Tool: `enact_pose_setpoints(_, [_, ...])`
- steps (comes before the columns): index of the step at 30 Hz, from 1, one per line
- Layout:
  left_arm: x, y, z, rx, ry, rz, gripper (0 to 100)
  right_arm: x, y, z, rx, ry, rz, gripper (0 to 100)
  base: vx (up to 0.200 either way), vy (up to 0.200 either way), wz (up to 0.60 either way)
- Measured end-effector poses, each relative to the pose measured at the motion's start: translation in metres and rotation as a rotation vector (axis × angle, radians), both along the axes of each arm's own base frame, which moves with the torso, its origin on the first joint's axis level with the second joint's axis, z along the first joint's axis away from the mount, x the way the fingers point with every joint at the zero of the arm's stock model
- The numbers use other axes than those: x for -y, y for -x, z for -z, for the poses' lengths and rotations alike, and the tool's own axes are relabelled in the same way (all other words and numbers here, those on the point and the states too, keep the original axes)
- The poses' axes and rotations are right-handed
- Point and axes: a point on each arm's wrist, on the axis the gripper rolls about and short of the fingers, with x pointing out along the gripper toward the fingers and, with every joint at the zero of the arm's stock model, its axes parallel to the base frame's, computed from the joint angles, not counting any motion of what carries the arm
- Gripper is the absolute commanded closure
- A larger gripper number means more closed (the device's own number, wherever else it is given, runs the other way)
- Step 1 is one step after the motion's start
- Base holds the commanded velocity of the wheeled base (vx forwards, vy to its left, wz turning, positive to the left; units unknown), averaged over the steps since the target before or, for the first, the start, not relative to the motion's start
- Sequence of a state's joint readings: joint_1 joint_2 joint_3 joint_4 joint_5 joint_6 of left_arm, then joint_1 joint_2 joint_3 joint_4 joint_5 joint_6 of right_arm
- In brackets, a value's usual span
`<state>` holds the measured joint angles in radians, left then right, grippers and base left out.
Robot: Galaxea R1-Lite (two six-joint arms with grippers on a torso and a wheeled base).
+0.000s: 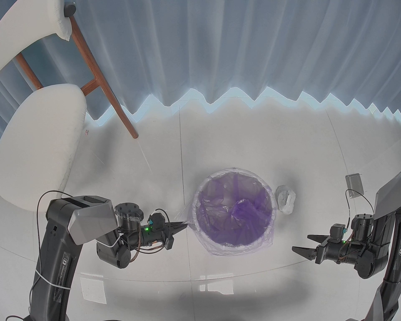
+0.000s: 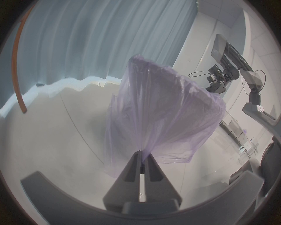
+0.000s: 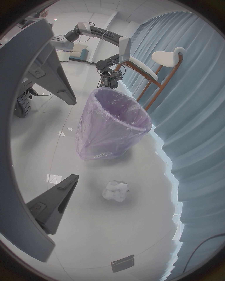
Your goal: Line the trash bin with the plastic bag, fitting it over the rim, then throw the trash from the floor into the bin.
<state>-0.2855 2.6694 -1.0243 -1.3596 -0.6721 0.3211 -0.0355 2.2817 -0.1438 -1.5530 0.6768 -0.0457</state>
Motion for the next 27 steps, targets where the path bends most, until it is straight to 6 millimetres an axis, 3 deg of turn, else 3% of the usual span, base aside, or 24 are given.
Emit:
enact_pose_setpoints(10, [0.009, 0.003, 0.012, -0.143, -0.017, 0.003, 100, 0.0, 0.006, 0.001, -0.025, 0.0, 0.003, 0, 0.0, 0.0, 0.0])
enact_pose_setpoints(23, [0.012, 0.002, 0.014, -0.157, -0.058, -0.08, 100, -0.001, 0.006, 0.004, -0.037, 0.022, 0.031, 0, 0.0, 0.0, 0.0])
enact_pose_setpoints(24, [0.011, 0.003, 0.014, -0.157, -0.058, -0.082, 0, -0.001, 0.006, 0.004, -0.037, 0.022, 0.03, 0, 0.0, 0.0, 0.0])
enact_pose_setpoints(27, [0.009, 0.006, 0.014, -0.147, -0.055, -0.085, 0, -0.001, 0.006, 0.004, -0.037, 0.022, 0.029, 0, 0.0, 0.0, 0.0])
